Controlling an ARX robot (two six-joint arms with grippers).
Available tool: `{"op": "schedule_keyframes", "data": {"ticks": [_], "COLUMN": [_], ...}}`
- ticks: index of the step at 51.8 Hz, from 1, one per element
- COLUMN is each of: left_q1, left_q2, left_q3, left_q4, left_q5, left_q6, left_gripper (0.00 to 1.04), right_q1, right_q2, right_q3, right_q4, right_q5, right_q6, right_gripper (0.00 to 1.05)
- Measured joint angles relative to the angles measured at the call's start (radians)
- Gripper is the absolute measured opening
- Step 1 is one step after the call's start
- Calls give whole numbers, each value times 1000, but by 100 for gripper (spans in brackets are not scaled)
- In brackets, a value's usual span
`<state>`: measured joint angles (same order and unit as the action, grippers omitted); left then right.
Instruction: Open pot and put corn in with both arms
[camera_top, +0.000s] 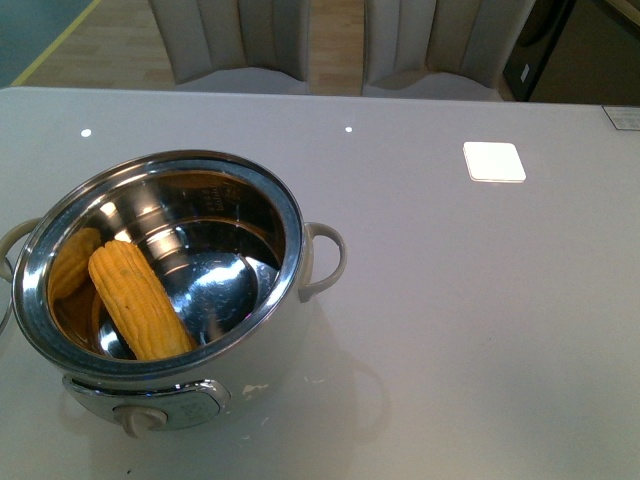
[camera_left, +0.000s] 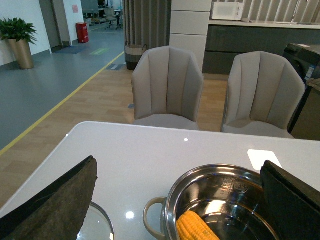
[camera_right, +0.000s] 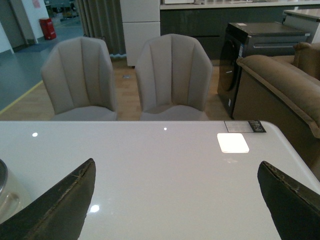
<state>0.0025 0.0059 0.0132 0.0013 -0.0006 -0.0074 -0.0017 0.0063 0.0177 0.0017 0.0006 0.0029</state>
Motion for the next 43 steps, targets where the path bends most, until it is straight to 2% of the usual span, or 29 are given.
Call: {"op": "schedule_keyframes", "data": {"ticks": [43], "left_q1": [0], "left_q2": [0], "left_q3": [0], "left_q4": [0], "left_q5": [0], "left_q6": [0], "left_gripper": [98], "right_q1": [0], "right_q2": [0], "right_q3": [0], "right_q4": [0], "right_q5": [0], "right_q6": [0], "right_gripper": [96]}}
